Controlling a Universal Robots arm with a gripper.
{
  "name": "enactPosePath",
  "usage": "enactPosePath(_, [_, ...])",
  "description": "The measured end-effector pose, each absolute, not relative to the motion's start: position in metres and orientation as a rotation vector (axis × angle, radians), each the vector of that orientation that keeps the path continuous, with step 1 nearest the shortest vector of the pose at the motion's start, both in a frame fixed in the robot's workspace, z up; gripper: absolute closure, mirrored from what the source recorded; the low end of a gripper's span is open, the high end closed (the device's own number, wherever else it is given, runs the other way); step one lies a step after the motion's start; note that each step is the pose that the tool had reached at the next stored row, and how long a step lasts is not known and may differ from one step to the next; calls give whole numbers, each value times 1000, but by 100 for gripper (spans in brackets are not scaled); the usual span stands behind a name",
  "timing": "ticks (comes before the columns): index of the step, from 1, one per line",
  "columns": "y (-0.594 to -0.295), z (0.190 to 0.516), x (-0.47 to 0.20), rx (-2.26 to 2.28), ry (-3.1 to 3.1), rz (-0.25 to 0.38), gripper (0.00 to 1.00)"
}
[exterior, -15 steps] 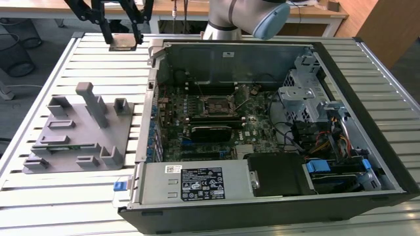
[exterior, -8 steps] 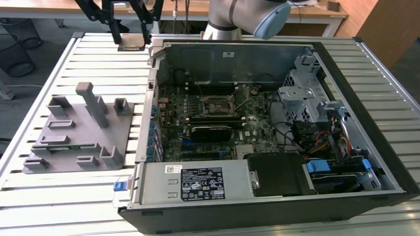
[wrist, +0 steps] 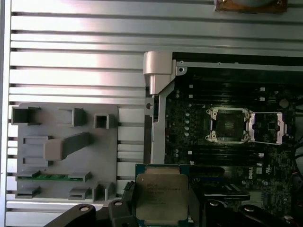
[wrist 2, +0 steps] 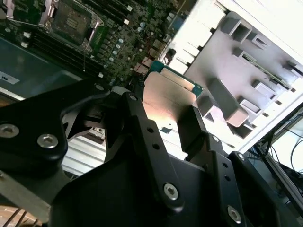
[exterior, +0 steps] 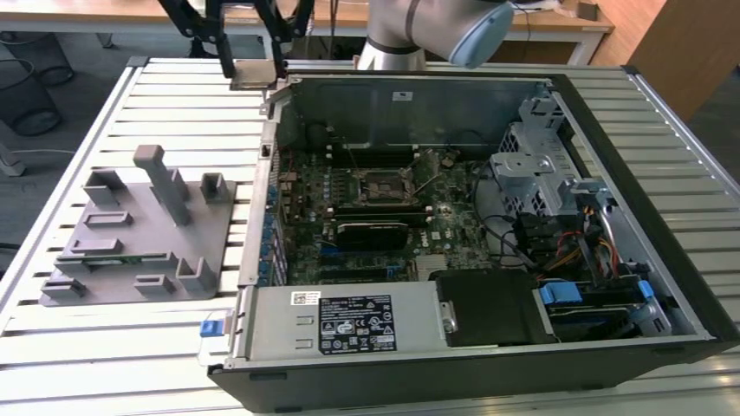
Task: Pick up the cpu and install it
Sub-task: 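Pick up the cpu and move it towards the insertion slot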
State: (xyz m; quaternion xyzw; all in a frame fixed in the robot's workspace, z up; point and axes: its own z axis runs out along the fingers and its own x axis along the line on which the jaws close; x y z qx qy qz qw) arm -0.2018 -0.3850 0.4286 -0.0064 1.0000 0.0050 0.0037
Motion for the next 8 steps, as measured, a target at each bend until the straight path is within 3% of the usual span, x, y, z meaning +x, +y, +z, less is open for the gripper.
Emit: enactPosePath(8, [-385,429,-166,-20,3134,16,47])
